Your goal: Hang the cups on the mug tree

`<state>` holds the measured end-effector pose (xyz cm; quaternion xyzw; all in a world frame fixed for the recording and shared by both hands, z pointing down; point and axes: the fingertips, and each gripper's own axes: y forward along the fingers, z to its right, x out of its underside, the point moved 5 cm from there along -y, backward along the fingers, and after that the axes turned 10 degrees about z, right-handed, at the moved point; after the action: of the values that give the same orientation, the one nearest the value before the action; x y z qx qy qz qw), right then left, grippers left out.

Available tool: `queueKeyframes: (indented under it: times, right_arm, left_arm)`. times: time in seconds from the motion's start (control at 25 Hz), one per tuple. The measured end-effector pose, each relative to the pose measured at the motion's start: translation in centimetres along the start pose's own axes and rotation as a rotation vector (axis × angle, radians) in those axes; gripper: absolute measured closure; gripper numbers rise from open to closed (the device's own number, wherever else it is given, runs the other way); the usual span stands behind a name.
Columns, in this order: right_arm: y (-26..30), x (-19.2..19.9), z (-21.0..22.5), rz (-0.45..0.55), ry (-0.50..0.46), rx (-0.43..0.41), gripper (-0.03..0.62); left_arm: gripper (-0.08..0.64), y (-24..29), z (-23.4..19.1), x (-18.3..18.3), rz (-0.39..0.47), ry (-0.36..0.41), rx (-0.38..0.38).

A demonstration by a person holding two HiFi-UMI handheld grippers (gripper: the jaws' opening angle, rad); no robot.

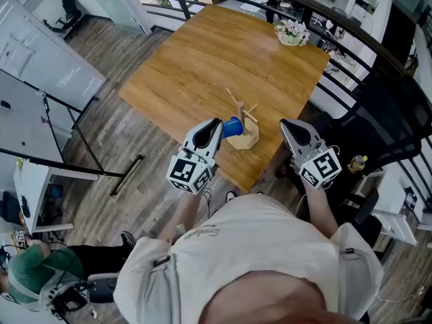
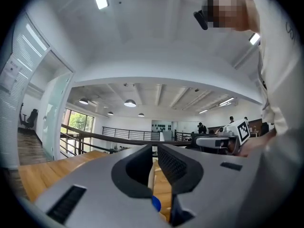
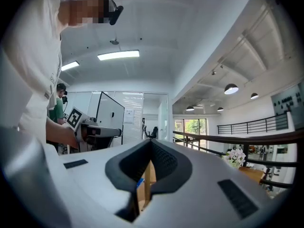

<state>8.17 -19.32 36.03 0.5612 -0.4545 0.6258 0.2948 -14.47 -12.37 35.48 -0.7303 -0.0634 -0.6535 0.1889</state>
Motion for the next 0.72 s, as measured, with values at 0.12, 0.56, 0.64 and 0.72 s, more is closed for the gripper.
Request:
queueKeyframes:
  times: [0.12, 0.56, 0.64, 0.72]
  right_arm:
    - [0.2, -0.5, -0.3, 0.005, -0.021, 0.008, 0.597]
    - [0.9, -0.7, -0.2, 0.003, -0.049, 0.019, 0.597]
    - [1.0, -1.0, -0.1, 0.003, -0.061, 0.026, 0.597]
    - [0.9, -1.0, -0.1, -0.007, -0.066, 0.034, 0.597]
  left_arm:
    - [0.517, -0.5, -0.1, 0.4, -0.006, -0.018, 0.006]
    - [0.517, -1.7, -1.5, 0.6, 0.001, -0.026, -0.035]
    - [0.517, -1.9, -1.8, 0.6, 0.002, -0.030, -0.041]
    - [0.518, -2.0, -1.7, 0.8, -0.001, -0.035, -0.040]
